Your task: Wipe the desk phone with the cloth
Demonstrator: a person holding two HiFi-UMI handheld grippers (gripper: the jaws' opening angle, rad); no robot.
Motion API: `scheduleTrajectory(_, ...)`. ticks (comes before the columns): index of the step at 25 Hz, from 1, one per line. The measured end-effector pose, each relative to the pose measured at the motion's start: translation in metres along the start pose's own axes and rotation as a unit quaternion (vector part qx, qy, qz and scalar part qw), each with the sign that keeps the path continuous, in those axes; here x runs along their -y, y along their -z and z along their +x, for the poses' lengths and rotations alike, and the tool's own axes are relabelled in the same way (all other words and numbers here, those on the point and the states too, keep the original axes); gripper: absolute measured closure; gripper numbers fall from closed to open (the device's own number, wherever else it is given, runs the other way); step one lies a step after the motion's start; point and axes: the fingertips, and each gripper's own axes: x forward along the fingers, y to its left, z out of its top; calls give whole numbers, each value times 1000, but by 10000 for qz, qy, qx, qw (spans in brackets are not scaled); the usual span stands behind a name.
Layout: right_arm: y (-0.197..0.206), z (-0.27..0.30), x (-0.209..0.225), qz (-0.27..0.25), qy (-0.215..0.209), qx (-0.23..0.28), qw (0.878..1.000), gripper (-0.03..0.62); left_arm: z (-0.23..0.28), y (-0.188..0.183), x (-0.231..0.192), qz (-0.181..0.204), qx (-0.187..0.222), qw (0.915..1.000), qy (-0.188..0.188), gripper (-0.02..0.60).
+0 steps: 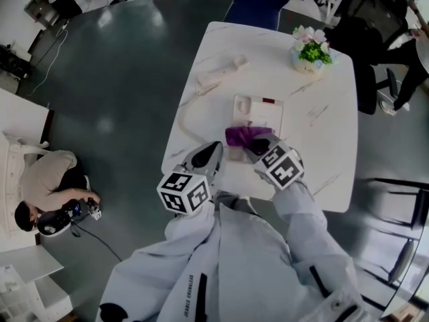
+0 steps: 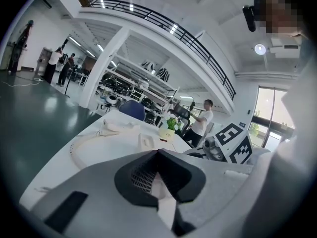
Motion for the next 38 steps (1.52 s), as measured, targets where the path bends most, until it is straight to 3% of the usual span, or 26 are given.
scheduleTrajectory(38, 30, -3, -51, -4, -642, -340, 9974, 557, -21, 14, 9, -21, 80, 9998, -184, 583)
